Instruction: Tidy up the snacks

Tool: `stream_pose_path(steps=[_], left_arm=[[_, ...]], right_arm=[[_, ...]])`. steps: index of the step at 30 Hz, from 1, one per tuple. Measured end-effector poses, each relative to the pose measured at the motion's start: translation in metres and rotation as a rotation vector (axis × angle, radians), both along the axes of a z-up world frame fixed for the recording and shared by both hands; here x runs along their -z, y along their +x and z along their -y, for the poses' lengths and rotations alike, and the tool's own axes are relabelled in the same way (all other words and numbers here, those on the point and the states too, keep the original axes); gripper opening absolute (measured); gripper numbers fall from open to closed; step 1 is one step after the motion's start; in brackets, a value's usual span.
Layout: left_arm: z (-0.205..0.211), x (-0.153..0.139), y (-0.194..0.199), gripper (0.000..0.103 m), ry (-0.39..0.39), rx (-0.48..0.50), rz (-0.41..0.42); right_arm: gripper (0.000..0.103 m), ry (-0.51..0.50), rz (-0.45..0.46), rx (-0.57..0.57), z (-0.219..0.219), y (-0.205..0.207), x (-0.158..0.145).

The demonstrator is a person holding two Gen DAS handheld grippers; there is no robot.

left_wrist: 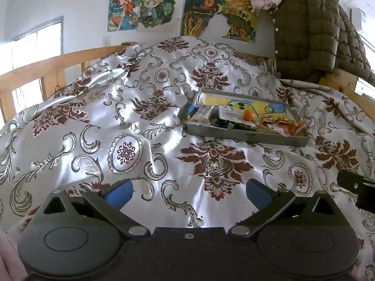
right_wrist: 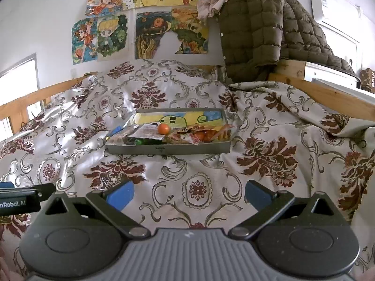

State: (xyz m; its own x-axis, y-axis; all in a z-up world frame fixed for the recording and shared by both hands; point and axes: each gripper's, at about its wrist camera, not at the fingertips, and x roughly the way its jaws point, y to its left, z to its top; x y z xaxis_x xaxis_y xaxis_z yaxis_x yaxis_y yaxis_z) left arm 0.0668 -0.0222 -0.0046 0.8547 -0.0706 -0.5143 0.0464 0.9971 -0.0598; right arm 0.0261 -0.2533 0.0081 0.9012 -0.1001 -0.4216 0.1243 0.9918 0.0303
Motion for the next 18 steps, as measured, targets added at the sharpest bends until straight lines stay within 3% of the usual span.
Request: stream_pose_path(steps=[18], left_arm=[[0.0013, 0.0006, -0.0004, 0.102, -0.001, -0.001, -0.005]], right_arm=[[0.103, -0.014, -0.018, 0.004, -0.0008, 0.0037, 0.0033]])
